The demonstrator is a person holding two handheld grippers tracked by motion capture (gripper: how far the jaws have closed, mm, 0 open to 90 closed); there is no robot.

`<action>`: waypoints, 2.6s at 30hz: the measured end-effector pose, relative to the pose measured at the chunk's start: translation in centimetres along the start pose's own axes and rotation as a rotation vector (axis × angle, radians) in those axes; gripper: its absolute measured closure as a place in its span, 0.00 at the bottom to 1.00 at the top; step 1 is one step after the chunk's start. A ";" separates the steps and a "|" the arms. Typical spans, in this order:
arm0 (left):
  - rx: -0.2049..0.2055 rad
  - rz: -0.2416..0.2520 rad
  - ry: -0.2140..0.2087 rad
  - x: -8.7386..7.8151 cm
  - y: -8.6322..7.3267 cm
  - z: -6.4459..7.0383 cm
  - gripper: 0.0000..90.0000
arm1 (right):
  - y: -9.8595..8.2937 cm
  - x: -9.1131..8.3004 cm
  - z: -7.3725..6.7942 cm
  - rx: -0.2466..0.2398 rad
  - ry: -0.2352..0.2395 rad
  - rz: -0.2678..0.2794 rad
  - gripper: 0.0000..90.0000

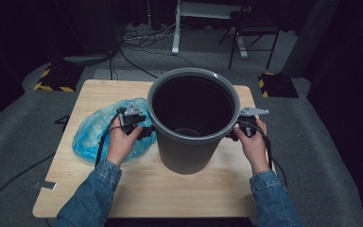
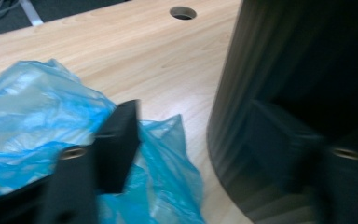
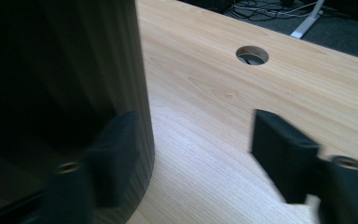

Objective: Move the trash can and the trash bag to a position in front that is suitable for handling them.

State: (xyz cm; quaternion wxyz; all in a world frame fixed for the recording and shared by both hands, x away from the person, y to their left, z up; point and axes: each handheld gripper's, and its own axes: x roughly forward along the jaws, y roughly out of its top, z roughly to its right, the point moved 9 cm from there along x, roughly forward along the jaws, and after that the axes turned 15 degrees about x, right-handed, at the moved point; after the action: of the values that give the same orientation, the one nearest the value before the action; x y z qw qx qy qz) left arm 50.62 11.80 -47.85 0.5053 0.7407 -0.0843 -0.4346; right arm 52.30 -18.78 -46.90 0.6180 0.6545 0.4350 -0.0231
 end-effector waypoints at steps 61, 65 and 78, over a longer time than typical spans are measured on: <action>-0.062 -0.241 0.058 -11.2 -16.9 1.7 0.58 | -12.6 -2.3 -2.8 -0.010 -0.008 -0.184 0.24; -0.076 -0.257 0.046 -13.7 -18.0 3.3 0.56 | -13.1 -2.2 -2.7 -0.006 -0.014 -0.196 0.24; 0.009 -0.184 0.081 -17.0 -14.2 4.2 0.47 | -14.1 -2.2 -1.6 -0.018 -0.067 -0.206 0.22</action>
State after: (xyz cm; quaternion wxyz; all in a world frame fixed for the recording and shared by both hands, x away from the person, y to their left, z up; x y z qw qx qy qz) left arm 32.74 25.30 -50.51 0.4632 0.7645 0.0025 -0.4484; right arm 41.72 -20.67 -56.39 0.6322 0.5997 0.4794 -0.1043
